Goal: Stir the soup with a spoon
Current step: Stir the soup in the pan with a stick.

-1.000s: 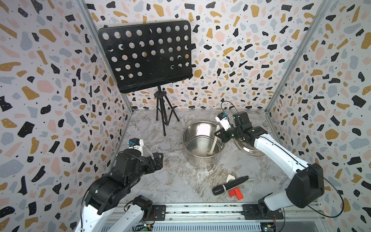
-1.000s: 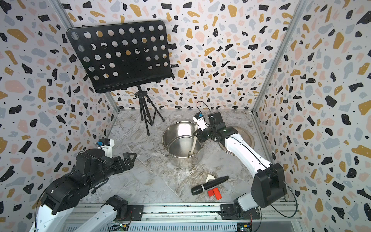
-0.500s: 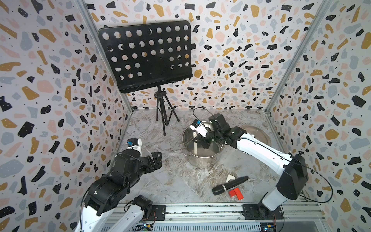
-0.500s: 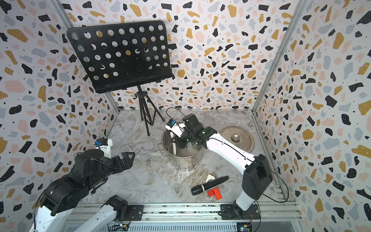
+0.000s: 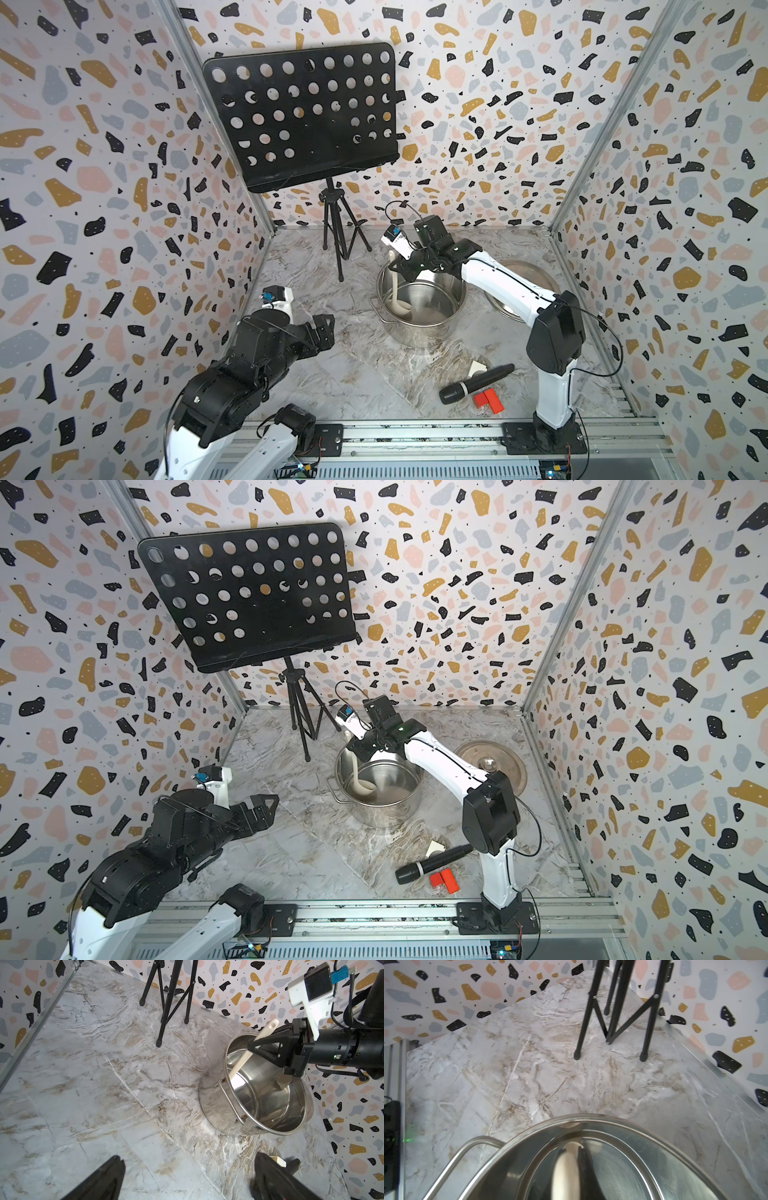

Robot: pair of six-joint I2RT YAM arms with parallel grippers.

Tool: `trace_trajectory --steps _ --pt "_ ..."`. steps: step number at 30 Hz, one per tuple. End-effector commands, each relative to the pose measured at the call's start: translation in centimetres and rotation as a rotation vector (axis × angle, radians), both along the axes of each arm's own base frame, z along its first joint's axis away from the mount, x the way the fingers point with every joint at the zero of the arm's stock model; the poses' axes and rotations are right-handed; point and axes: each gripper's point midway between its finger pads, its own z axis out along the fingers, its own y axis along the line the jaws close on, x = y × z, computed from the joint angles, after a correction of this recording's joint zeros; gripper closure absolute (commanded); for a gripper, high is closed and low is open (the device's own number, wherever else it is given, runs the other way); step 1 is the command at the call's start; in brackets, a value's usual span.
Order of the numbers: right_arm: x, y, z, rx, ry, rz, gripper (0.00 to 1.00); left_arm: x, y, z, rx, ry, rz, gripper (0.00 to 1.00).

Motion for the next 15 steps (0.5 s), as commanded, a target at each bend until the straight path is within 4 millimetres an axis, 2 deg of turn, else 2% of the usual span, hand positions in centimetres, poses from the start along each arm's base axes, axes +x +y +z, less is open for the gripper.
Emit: trace_trajectory --steps 1,8,12,15 --pt "2.4 -2.8 3.2 0.036 -0.028 -0.097 1.0 -0.1 0.1 1.2 -0.023 -0.037 0.003 0.0" --pt "4.5 -9.5 3.3 0.029 -0.007 -0.232 1.0 -0.1 0.0 0.9 -0.03 -0.036 0.006 0.01" --pt "3.3 -12.8 3.2 0.022 0.0 -0.264 1.0 0.1 -0.2 0.9 -0.034 -0.036 0.0 0.01" --pt "1.4 -14.4 2.7 0.011 0.009 -0.254 1.0 0.3 -0.4 0.8 -0.037 -0.032 -0.005 0.01"
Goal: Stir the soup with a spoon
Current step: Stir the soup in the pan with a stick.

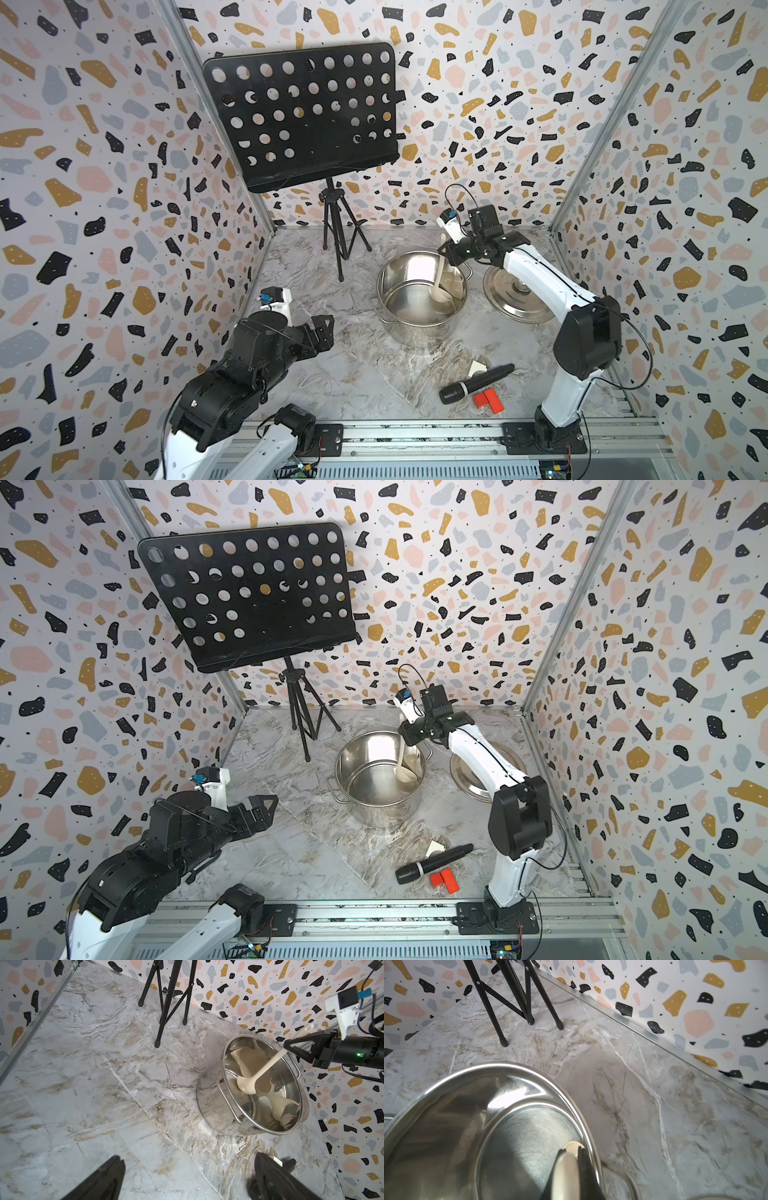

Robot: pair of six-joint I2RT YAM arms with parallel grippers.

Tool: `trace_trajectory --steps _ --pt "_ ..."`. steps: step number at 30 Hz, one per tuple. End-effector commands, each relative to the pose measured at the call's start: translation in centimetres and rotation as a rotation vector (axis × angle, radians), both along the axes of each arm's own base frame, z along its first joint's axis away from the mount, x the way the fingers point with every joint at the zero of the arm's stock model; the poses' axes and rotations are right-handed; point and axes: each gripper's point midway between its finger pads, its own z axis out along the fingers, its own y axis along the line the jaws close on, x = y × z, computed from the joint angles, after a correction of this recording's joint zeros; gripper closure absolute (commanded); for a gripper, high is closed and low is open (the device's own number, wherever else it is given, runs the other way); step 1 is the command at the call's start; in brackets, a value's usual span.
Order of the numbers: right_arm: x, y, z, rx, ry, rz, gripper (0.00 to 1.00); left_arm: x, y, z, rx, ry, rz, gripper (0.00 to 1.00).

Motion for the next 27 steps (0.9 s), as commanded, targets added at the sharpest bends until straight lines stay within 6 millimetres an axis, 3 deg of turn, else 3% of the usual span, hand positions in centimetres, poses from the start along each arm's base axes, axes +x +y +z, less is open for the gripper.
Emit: trace_trajectory --steps 1,6,10,13,17,21,27 --pt "-3.0 -0.6 2.1 0.016 -0.034 0.05 1.0 0.6 -0.5 0.5 -0.02 -0.024 -0.008 0.0" --pt "-7.3 -0.5 2.2 0.077 0.014 0.12 1.0 1.0 -1.0 0.3 -0.023 -0.015 -0.021 0.01" --pt "-10.5 1.0 2.6 0.096 -0.001 0.201 1.0 1.5 -1.5 0.2 -0.032 -0.013 -0.034 0.01" --pt "-13.0 3.7 3.0 0.087 -0.023 0.304 1.0 1.7 -1.9 0.2 -0.034 -0.009 -0.046 0.01" --pt "-14.9 7.2 3.3 0.045 -0.073 0.411 1.0 1.9 -2.1 0.1 -0.036 -0.004 -0.056 0.0" --pt "-14.5 10.6 2.9 0.011 -0.112 0.455 1.0 1.7 -2.1 0.1 -0.038 -0.002 -0.059 0.0" --pt "-11.2 14.0 2.7 -0.014 -0.141 0.436 1.0 1.1 -1.9 -0.3 -0.032 0.018 -0.063 0.01"
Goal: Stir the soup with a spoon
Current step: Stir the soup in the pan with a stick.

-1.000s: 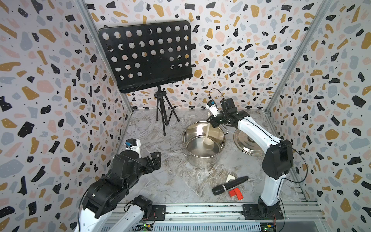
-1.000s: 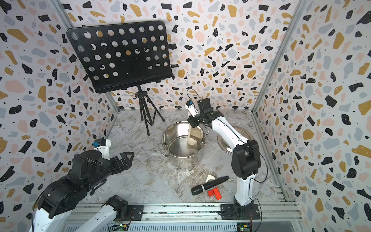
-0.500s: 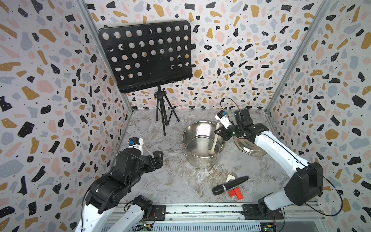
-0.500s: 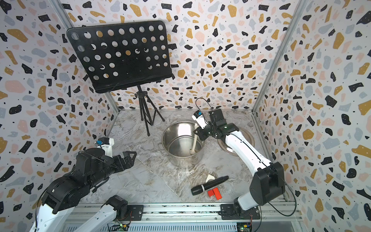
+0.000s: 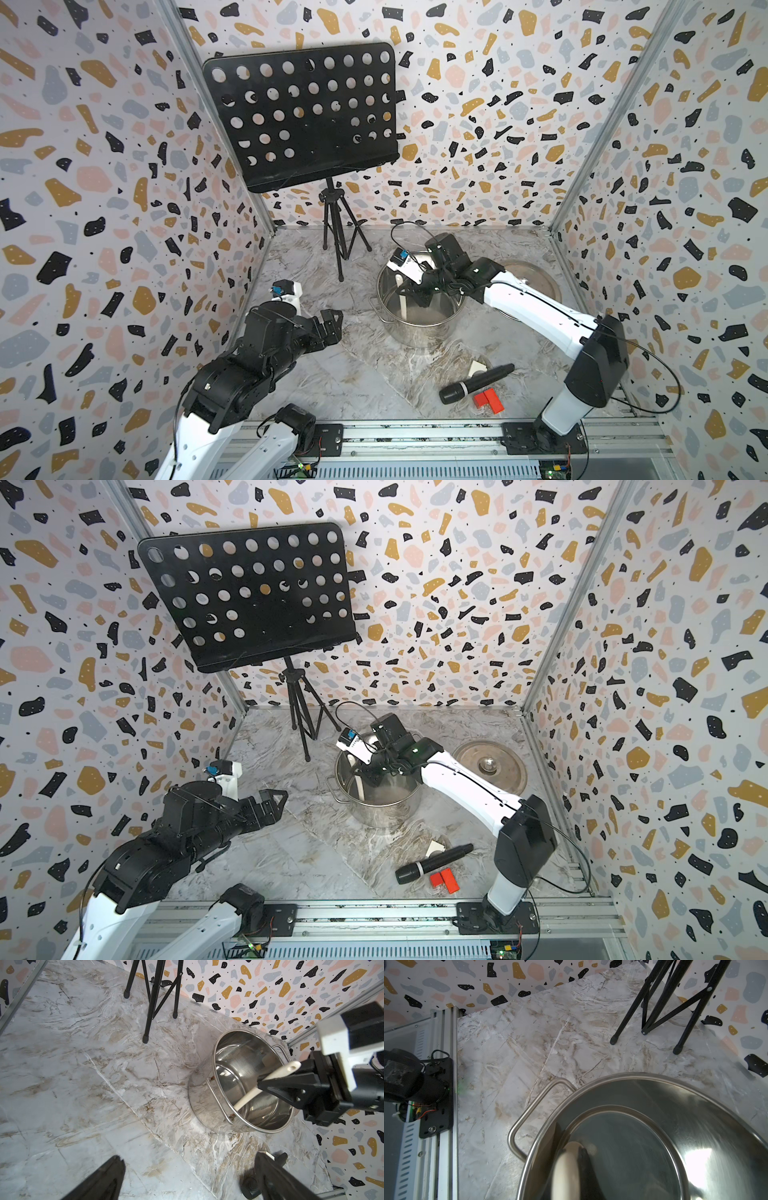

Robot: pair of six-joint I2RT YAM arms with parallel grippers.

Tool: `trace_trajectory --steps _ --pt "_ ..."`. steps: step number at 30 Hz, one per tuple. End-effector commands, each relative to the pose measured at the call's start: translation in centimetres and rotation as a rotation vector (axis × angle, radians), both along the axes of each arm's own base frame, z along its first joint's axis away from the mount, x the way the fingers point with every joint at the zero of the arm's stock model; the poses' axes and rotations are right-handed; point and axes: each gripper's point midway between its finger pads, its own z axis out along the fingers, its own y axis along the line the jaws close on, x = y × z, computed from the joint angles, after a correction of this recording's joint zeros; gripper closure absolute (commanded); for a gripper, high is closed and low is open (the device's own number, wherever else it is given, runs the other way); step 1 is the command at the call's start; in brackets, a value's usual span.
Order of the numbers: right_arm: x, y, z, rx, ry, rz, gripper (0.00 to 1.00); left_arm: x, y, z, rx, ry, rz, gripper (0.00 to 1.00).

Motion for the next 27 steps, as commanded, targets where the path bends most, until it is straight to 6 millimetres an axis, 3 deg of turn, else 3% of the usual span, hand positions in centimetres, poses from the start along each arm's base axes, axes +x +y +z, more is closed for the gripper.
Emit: trace_trajectory --steps 1,8,13,16,22,27 --pt "2.4 0.9 2.1 0.014 -0.083 -0.041 1.0 -0.3 -0.2 0.0 -0.007 -0.005 -0.016 0.01" --pt "8.4 1.5 1.7 0.005 -0.1 -0.159 1.0 -0.8 0.0 0.0 -0.006 0.006 -0.019 0.01" --pt "11.5 -0.8 2.0 0.01 -0.09 -0.253 1.0 -1.2 0.2 -0.2 0.0 0.015 -0.017 0.0" --pt "12.8 -3.5 2.2 0.011 -0.075 -0.312 1.0 -1.4 0.4 -0.2 -0.005 0.012 -0.012 0.0" --pt "13.2 -9.2 2.3 0.018 -0.032 -0.396 1.0 -1.4 0.3 -0.4 -0.01 0.016 -0.012 0.01" --pt "10.8 -12.2 1.7 0.002 0.0 -0.402 1.0 -1.2 0.2 -0.4 -0.012 0.014 -0.016 0.0"
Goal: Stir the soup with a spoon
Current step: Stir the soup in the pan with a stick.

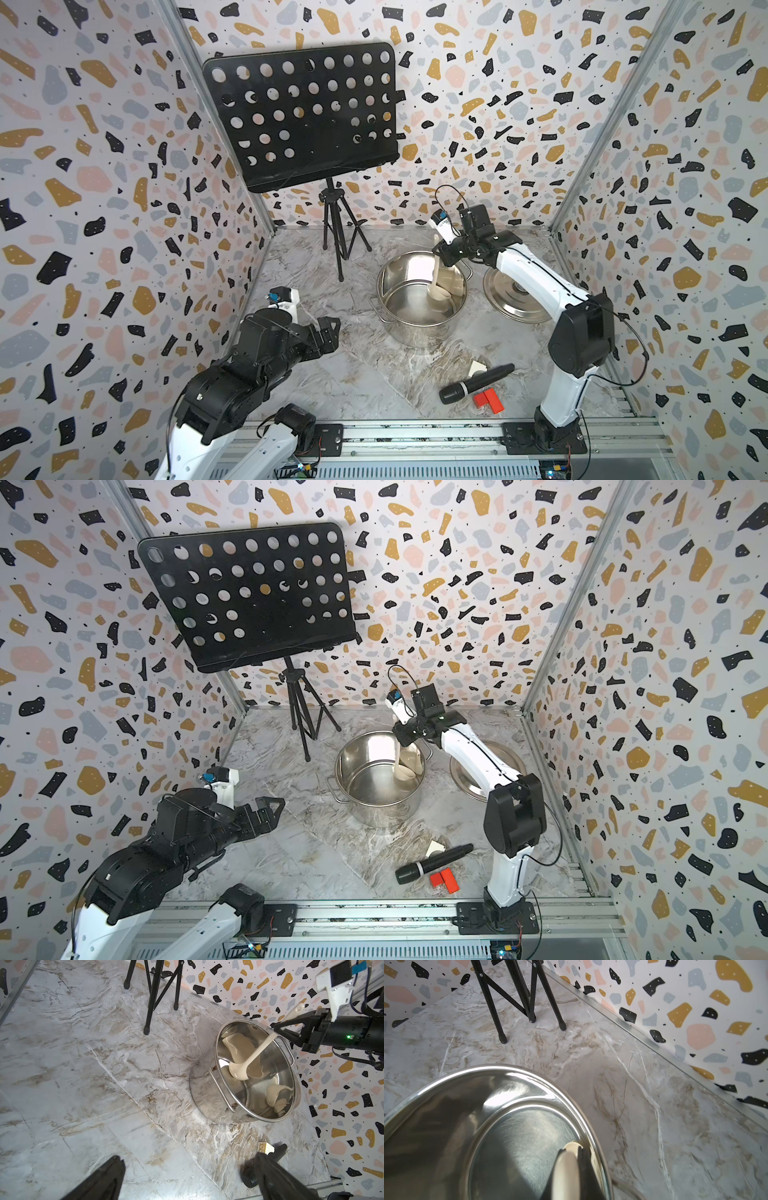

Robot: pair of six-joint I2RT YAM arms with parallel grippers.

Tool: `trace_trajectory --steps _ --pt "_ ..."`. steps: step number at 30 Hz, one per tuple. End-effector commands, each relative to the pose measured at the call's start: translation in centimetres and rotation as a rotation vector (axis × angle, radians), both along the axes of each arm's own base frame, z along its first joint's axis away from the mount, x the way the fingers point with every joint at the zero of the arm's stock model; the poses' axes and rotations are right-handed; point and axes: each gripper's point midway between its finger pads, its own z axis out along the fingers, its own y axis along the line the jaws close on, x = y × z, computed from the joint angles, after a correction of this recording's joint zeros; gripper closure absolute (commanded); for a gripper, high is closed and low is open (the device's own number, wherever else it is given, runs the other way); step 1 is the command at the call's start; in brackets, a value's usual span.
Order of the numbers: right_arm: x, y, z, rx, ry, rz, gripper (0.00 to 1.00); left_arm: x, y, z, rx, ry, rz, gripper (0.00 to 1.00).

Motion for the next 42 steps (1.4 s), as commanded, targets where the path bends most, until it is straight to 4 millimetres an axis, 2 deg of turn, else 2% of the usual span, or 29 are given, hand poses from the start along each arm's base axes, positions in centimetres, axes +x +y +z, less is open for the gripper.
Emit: trace_trajectory --steps 1,6,10,15,20,26,30,34,37,42 --pt "-3.2 -1.1 2.2 0.016 -0.014 0.032 1.0 0.3 -0.2 0.1 -0.009 -0.013 -0.002 0.01" --pt "-7.3 -1.8 1.6 0.044 0.053 0.08 1.0 0.4 -0.3 -0.1 -0.009 -0.011 -0.002 0.01" --pt "-10.1 -0.9 2.0 0.072 0.06 0.132 1.0 0.7 -0.6 -0.2 -0.014 -0.007 -0.007 0.01" --pt "-12.9 2.7 2.8 0.049 0.019 0.25 1.0 1.2 -1.0 -0.2 -0.02 -0.004 -0.018 0.01" --pt "-13.6 7.0 3.2 0.021 -0.035 0.336 1.0 1.3 -1.3 -0.2 -0.024 -0.001 -0.025 0.01" --pt "-12.7 11.6 3.4 0.033 -0.059 0.395 1.0 1.0 -1.1 -0.3 -0.019 0.007 -0.026 0.01" --pt "-10.6 13.0 2.8 0.015 -0.08 0.367 1.0 0.8 -0.9 -0.4 -0.013 0.008 -0.021 0.01" --pt "-7.8 13.5 2.5 -0.02 -0.122 0.321 1.0 0.7 -0.8 -0.4 -0.018 0.009 -0.014 0.0" --pt "-5.1 13.4 3.2 -0.016 -0.144 0.257 1.0 0.6 -0.7 -0.2 -0.02 0.003 -0.013 0.01" --pt "-1.1 12.1 3.9 0.021 -0.136 0.159 1.0 0.3 -0.5 0.1 -0.007 -0.002 -0.016 0.01"
